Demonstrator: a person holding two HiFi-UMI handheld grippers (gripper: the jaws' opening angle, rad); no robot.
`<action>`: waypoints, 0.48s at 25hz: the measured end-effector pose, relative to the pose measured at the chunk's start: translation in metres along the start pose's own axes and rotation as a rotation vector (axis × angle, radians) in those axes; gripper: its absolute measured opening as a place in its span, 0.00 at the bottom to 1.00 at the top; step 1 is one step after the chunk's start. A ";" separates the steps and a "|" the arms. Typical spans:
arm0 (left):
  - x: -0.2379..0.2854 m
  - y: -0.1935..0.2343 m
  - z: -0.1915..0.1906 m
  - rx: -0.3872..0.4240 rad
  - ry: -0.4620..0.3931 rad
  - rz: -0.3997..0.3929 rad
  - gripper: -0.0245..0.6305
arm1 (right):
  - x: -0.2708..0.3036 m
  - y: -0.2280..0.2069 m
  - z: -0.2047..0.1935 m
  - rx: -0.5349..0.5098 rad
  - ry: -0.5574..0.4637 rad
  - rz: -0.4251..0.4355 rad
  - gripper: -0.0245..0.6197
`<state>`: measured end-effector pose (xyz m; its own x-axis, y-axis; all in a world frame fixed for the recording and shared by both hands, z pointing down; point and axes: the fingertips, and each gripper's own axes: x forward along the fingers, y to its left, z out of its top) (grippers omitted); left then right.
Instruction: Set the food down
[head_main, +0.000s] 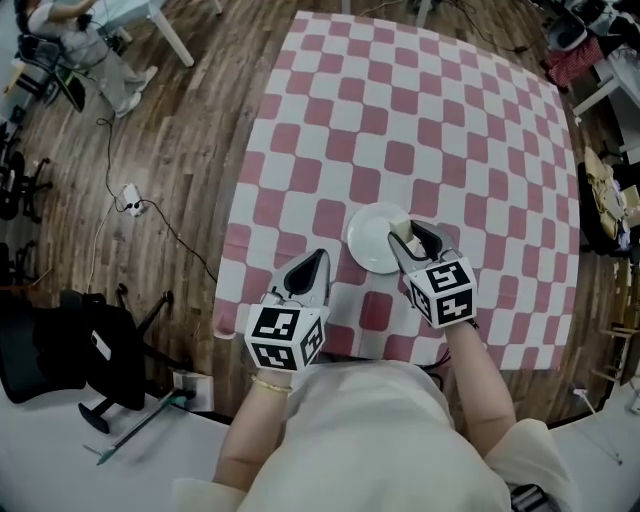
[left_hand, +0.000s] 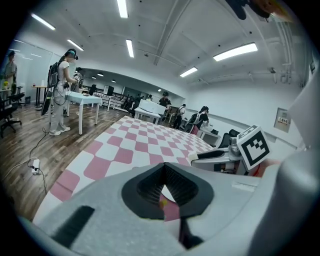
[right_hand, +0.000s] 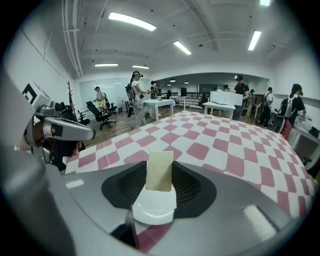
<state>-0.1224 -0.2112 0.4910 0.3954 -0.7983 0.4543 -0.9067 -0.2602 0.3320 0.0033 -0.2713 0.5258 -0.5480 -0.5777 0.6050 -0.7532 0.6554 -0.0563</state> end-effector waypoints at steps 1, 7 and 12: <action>0.001 0.001 -0.002 0.001 0.008 -0.007 0.04 | 0.004 0.000 -0.004 -0.003 0.020 -0.001 0.30; 0.006 0.011 -0.012 0.011 0.045 -0.029 0.04 | 0.027 0.002 -0.022 -0.007 0.117 -0.018 0.30; 0.013 0.019 -0.017 0.009 0.074 -0.048 0.04 | 0.043 0.003 -0.041 -0.023 0.213 -0.028 0.30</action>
<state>-0.1320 -0.2175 0.5176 0.4481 -0.7427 0.4975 -0.8874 -0.3023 0.3479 -0.0083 -0.2744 0.5842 -0.4361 -0.4813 0.7604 -0.7569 0.6532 -0.0205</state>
